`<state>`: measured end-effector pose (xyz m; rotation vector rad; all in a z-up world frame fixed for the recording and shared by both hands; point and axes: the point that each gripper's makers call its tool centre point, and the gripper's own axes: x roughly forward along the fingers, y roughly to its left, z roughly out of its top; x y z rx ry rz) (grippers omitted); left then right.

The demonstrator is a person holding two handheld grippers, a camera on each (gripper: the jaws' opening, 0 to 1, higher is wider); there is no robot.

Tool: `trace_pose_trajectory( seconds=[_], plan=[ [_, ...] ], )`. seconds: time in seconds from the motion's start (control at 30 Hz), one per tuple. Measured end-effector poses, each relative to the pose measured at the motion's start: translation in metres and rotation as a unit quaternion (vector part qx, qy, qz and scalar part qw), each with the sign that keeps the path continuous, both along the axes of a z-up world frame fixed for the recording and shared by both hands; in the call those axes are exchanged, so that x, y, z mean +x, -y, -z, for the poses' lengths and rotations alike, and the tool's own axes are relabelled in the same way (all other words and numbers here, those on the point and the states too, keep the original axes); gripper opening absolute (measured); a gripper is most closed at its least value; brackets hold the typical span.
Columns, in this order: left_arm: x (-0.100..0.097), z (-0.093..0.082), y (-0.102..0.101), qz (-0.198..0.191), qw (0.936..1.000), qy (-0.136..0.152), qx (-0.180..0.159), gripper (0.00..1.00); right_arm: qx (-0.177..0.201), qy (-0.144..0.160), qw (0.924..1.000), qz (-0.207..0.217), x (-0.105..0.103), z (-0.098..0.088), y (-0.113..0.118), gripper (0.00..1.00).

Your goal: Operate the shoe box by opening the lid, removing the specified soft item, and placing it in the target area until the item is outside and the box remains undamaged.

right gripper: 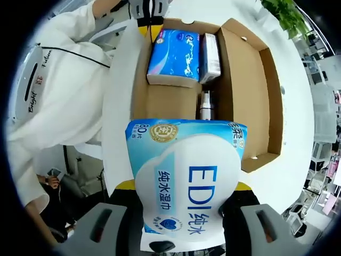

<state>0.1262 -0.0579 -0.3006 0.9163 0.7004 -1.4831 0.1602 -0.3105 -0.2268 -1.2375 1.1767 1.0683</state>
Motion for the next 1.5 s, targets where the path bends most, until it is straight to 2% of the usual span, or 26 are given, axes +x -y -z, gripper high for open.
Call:
trace_pose_trajectory(
  seconds=[0.3, 0.43, 0.77, 0.83, 1.0, 1.23, 1.5],
  plan=[
    [0.000, 0.000, 0.000, -0.001, 1.0000, 0.000, 0.000, 0.01, 0.001, -0.001, 0.9998, -0.018, -0.003, 0.002, 0.013, 0.58],
    [0.000, 0.000, 0.000, -0.001, 1.0000, -0.001, 0.000, 0.01, 0.006, 0.007, 0.9999, -0.009, -0.001, 0.000, 0.018, 0.57],
    [-0.001, 0.000, 0.000, -0.001, 1.0000, 0.000, 0.000, 0.01, -0.014, -0.001, 0.9999, 0.004, 0.005, 0.008, 0.042, 0.57],
    [0.000, 0.001, 0.000, 0.000, 1.0000, -0.001, 0.000, 0.01, -0.014, 0.005, 0.9999, 0.008, 0.008, 0.008, 0.045, 0.57],
    [0.000, 0.001, 0.000, -0.001, 1.0000, -0.002, 0.000, 0.01, -0.011, -0.003, 0.9998, 0.014, 0.005, 0.009, 0.051, 0.57],
    [-0.001, 0.001, 0.000, -0.001, 1.0000, -0.001, -0.001, 0.01, -0.018, -0.006, 0.9994, 0.029, 0.004, 0.025, 0.066, 0.57],
    [0.000, 0.001, 0.000, -0.002, 1.0000, -0.004, -0.002, 0.01, -0.022, -0.012, 0.9994, 0.022, 0.002, 0.040, 0.074, 0.57]
  ],
)
